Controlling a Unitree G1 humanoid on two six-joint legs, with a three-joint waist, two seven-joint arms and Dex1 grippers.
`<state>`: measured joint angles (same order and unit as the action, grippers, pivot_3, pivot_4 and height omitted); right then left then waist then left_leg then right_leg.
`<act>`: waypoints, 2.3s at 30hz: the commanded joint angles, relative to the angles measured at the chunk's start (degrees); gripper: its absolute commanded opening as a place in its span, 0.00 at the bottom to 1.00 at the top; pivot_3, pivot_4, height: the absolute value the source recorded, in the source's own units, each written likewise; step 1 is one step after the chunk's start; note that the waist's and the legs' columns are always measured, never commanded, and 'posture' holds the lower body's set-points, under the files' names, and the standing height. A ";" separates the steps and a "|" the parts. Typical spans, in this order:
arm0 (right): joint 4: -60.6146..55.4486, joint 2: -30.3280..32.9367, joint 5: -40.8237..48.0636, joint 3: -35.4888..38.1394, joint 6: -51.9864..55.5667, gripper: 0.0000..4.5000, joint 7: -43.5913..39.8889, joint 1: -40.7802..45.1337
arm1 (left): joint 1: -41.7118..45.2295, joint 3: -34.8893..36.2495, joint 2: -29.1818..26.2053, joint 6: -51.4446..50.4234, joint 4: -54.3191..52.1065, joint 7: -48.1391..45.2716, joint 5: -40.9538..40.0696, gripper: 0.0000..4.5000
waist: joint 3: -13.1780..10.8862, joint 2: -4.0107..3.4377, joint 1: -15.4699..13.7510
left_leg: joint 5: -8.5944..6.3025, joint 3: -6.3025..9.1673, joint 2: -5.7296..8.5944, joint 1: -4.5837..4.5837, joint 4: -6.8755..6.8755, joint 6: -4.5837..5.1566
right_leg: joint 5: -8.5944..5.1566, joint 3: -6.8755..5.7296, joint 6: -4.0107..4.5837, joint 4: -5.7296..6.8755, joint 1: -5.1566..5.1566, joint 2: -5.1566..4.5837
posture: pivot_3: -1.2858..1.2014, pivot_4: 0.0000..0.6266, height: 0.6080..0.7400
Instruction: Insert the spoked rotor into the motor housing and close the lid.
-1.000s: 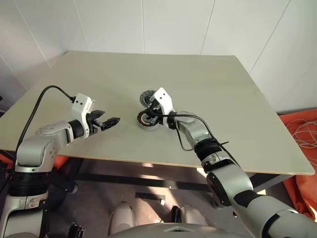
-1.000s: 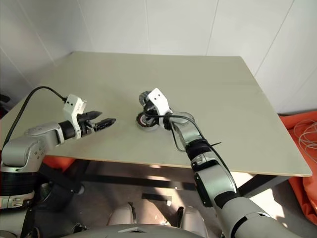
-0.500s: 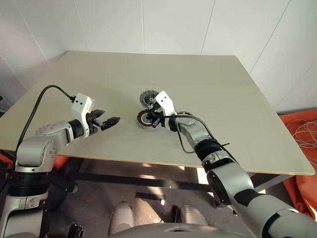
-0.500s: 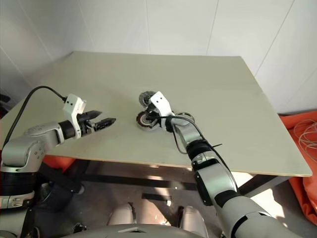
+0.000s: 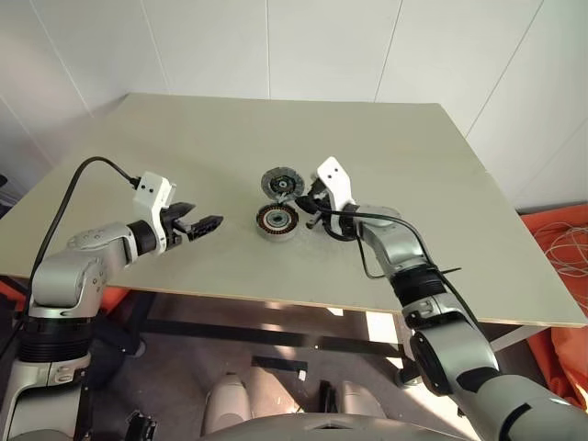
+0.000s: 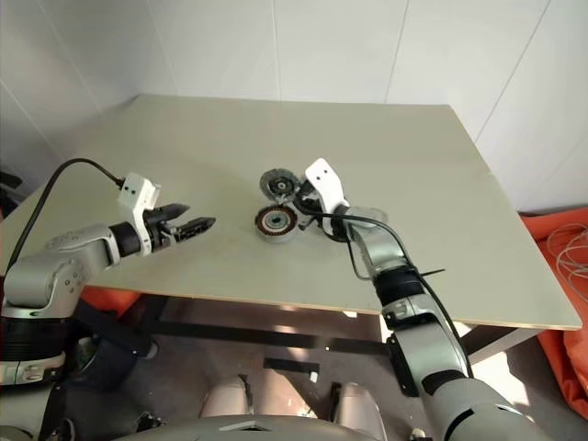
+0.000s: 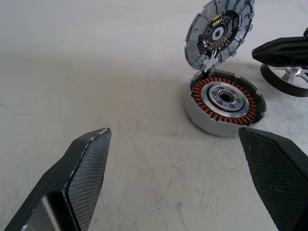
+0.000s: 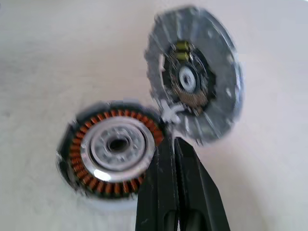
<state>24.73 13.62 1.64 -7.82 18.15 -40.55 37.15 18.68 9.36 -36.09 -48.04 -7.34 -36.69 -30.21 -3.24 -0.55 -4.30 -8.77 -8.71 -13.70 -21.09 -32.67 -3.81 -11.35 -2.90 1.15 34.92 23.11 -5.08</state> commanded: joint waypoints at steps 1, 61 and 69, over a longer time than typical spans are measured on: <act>-9.35 4.87 1.12 1.41 5.53 0.01 -1.77 -2.80 | 2.11 0.34 0.45 -0.63 0.17 -0.41 -1.14 1.00 | 0.00 0.00 -0.02 | 0.00 0.00 0.00 0.00 0.00 0.00 | 0.00 0.00 0.00 0.00 0.00 0.00 | 0.52 0.00 1.00; -10.00 6.44 25.07 22.72 45.51 0.82 9.94 -5.70 | 2.88 -1.68 0.78 0.93 2.25 -1.73 1.37 1.00 | 0.01 -0.02 -1.27 | 0.02 -0.01 0.02 0.12 -0.02 -0.03 | -0.20 0.01 -0.35 -0.01 -0.07 -0.02 | 0.52 0.00 1.00; -10.40 -2.35 29.38 30.22 51.33 0.82 18.12 -2.52 | 2.75 -1.65 0.50 1.16 2.14 -1.64 1.63 1.00 | 0.02 -0.03 -1.11 | 0.09 -0.01 -0.02 0.26 0.17 -0.14 | -0.19 0.02 -0.33 0.02 0.00 0.06 | 0.52 0.00 1.00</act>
<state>15.62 11.87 29.26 21.41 68.56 -23.52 33.27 21.12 6.77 -34.60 -47.90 -3.16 -38.25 -28.83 -3.23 -0.58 -5.41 -8.68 -8.72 -13.71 -20.83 -32.47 -3.96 -11.53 -2.89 0.83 34.94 23.11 -5.03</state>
